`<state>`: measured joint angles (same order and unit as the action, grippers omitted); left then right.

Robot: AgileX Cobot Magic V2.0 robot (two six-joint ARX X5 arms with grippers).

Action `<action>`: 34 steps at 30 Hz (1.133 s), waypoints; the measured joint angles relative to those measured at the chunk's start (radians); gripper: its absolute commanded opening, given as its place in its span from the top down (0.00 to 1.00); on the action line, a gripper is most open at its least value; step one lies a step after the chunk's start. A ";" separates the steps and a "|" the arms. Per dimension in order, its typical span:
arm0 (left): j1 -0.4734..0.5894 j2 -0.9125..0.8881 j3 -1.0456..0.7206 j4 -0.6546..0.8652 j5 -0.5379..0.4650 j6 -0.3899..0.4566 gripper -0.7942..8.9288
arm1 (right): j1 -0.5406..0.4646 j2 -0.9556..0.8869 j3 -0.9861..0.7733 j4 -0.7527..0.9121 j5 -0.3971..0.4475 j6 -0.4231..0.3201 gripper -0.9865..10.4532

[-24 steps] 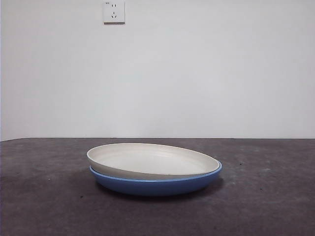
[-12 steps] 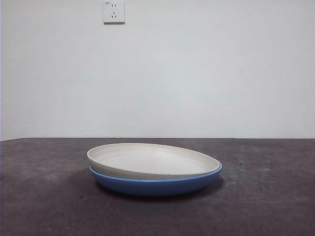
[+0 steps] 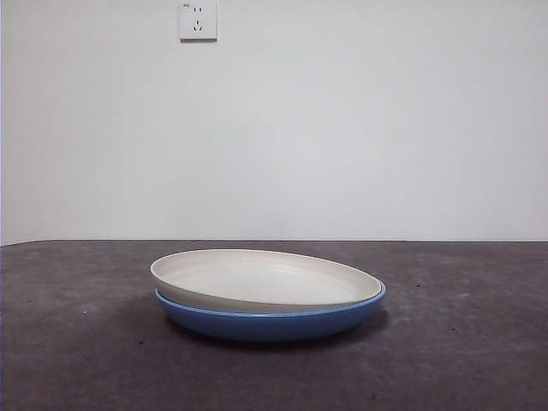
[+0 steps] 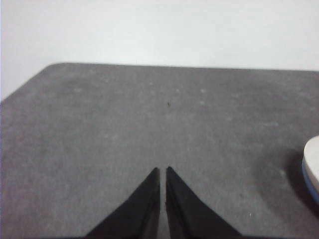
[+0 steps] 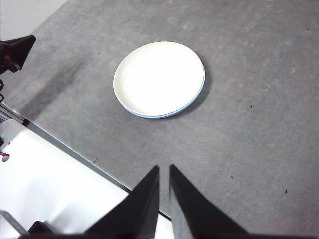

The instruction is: Pick up the white plate, put it on the blue plate, put it on desk

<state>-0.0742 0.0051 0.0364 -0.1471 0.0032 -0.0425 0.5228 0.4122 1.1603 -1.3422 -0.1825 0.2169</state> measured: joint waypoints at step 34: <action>0.002 0.000 -0.004 -0.036 -0.006 0.004 0.90 | -0.060 -0.002 -0.013 0.000 0.051 -0.057 0.89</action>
<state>-0.0723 0.0051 0.0322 -0.1833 -0.0025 -0.0387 0.4625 0.4103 1.1473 -1.3418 -0.1314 0.1600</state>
